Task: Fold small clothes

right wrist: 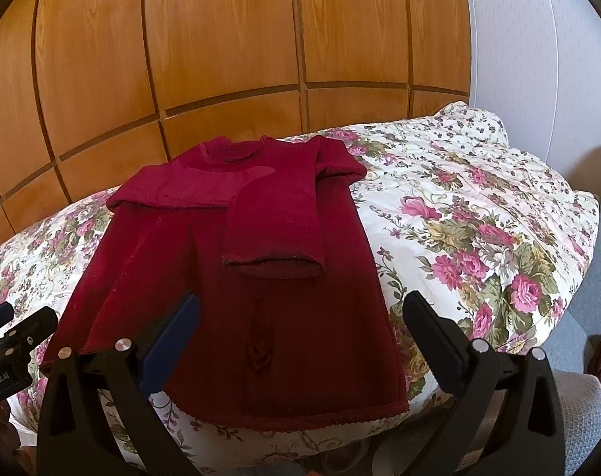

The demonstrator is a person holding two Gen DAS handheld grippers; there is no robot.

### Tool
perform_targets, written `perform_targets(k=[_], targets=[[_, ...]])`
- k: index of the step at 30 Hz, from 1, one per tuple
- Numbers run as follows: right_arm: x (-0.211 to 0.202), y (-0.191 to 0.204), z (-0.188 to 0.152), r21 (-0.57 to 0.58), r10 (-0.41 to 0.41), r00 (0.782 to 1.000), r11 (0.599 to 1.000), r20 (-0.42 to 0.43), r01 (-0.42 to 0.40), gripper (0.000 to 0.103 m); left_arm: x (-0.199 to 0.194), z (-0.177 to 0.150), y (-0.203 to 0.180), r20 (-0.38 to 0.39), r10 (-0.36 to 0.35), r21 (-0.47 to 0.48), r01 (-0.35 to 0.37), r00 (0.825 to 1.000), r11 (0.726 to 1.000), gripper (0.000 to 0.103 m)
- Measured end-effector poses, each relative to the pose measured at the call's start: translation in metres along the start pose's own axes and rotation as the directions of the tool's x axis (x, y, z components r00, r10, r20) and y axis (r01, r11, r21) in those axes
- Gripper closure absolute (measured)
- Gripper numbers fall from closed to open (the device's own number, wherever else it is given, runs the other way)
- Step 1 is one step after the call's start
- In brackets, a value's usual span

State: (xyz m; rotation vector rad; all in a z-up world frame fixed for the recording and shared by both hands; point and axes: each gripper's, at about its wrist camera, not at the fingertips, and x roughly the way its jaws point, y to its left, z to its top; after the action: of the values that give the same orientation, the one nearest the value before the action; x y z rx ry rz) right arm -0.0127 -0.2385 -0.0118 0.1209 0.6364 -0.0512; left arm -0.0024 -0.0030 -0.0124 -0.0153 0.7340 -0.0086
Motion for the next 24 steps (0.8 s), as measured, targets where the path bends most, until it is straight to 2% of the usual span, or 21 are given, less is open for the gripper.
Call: perform_targets(k=[24], targets=[[0.0025,-0.0026,-0.0021,0.005,-0.001,1.000,1.000,-0.010,0.001,0.002,0.0063,0.0050,0.0001,-0.028,-0.021,0.002,0.021,0.999,1.000,0.003]])
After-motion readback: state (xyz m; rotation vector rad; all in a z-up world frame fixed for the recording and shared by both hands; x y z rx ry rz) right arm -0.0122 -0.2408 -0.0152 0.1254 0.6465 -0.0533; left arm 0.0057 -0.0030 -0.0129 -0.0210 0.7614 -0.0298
